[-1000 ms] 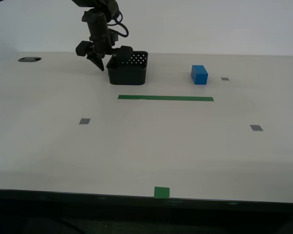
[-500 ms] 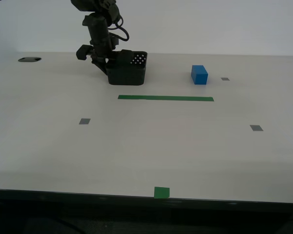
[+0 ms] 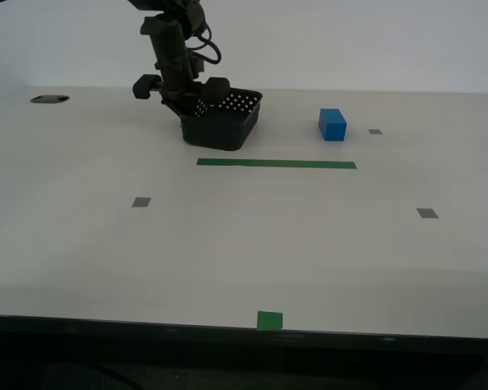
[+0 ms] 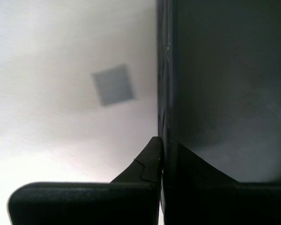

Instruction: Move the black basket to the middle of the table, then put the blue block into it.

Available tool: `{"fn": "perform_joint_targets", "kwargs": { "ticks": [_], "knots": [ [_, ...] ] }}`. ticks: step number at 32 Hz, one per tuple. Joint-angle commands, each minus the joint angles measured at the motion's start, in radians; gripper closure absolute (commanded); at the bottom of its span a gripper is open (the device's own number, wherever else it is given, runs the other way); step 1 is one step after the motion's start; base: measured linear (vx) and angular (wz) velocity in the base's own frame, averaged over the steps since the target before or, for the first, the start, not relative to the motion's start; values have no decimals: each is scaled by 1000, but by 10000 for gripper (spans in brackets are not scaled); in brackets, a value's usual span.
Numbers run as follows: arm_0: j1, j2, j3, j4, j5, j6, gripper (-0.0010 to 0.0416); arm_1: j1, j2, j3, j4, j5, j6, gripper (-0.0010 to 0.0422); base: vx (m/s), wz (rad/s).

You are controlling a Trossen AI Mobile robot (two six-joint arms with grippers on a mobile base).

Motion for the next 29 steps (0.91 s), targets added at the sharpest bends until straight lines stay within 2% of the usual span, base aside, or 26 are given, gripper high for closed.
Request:
{"fn": "perform_joint_targets", "kwargs": {
  "ticks": [1, 4, 6, 11, 15, 21, 25, 29],
  "knots": [
    [0, 0, 1, 2, -2, 3, 405, -16, -1, 37, -42, 3, 5, 414, 0, 0],
    [0, 0, 1, 0, -2, 2, 405, -42, -12, 85, -106, 9, 23, 414, 0, 0],
    [0, 0, 1, -6, -1, 2, 405, -57, -44, 82, -147, 34, 41, 414, 0, 0],
    [0, 0, 1, -10, -1, 2, 405, -88, -105, 82, -204, 37, 68, 414, 0, 0],
    [0, 0, 1, -16, -1, 2, 405, -138, -148, 82, -240, 37, 77, 414, 0, 0],
    [0, 0, 1, -53, -1, 0, 405, -257, -164, 74, -270, 37, 82, 414, 0, 0],
    [0, 0, 1, -82, -1, -9, 405, -290, -166, 27, -293, 36, 90, 414, 0, 0],
    [0, 0, 1, -91, -1, -10, 405, -290, -187, -87, -277, 30, 93, 414, 0, 0]
  ]
}}
